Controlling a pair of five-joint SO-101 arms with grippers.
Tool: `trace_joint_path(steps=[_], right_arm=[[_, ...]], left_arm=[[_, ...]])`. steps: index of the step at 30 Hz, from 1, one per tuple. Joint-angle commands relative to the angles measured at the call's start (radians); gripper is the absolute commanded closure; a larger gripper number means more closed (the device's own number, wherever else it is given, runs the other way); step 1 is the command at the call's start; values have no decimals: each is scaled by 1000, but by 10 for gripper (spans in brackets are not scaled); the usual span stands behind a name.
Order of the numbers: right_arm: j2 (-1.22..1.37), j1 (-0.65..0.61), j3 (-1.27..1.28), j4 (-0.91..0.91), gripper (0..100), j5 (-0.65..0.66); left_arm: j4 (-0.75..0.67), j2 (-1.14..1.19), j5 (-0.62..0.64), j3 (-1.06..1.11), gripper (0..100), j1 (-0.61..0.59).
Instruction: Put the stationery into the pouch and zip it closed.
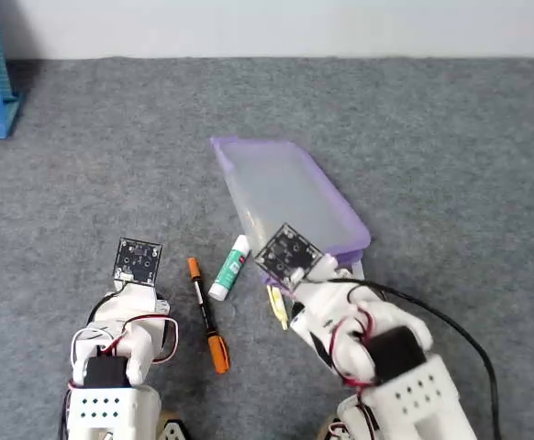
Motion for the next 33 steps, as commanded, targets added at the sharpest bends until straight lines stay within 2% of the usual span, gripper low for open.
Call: trace_joint_path(steps=[1,3,10,12,16,25,29,33], right_arm=[[-84,-4,-11,39,990,-72],[-110,-2,-11,54,990,-109],[-140,-2,-11,54,990,-118],[-147,-2,-11,33,990,-160],[-147,-4,-11,-18,990,-226],[-150,-4,-14,-62,990,-235],[-185,-2,-17,-67,990,-232],[-338,-2,-17,-56,990,-227]], left_arm=[[-20,-9,-8,-47,986,0],[-20,-9,-8,-47,986,0],[-12,-9,-9,-48,986,23],[38,-9,-11,-59,986,15],[104,-9,-8,-197,986,-8],[146,-9,-3,-472,986,5],[166,-9,89,-530,984,66],[221,-9,161,-579,962,198]])
